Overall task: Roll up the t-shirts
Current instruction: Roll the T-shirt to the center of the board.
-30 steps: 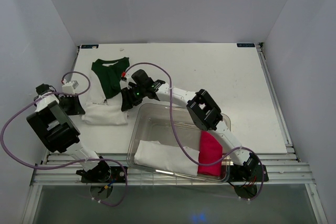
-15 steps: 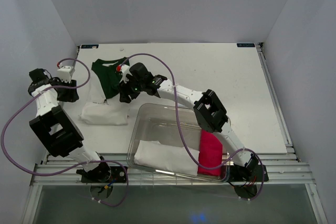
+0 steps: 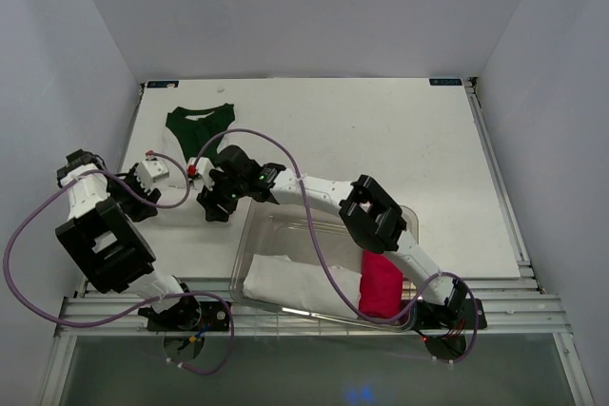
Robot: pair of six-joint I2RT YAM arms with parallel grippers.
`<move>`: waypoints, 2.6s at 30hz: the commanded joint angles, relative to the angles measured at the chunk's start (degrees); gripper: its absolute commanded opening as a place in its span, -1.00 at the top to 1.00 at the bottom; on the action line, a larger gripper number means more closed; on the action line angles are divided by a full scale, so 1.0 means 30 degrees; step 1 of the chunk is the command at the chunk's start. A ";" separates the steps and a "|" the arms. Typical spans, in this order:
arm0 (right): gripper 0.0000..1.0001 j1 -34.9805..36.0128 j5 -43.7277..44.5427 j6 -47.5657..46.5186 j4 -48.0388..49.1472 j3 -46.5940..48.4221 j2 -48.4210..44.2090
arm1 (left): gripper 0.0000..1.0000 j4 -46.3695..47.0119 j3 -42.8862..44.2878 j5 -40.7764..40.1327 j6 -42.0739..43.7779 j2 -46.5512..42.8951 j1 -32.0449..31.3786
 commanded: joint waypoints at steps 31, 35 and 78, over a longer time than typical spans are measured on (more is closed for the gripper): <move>-0.51 -0.0289 0.3363 -0.4564 -0.3125 0.0789 0.2050 | -0.23 0.9941 -0.7107 -0.0336 0.2832 -0.0176 -0.1009; -0.29 -0.0319 0.3569 -0.4709 -0.3390 0.0527 0.2081 | 0.11 1.0352 -0.7374 -0.0836 0.2338 -0.0175 -0.1009; 0.85 -0.4272 -0.8472 0.6829 0.0884 0.0526 0.1230 | 1.00 -0.4269 0.4432 0.1979 -0.0501 0.4511 0.0106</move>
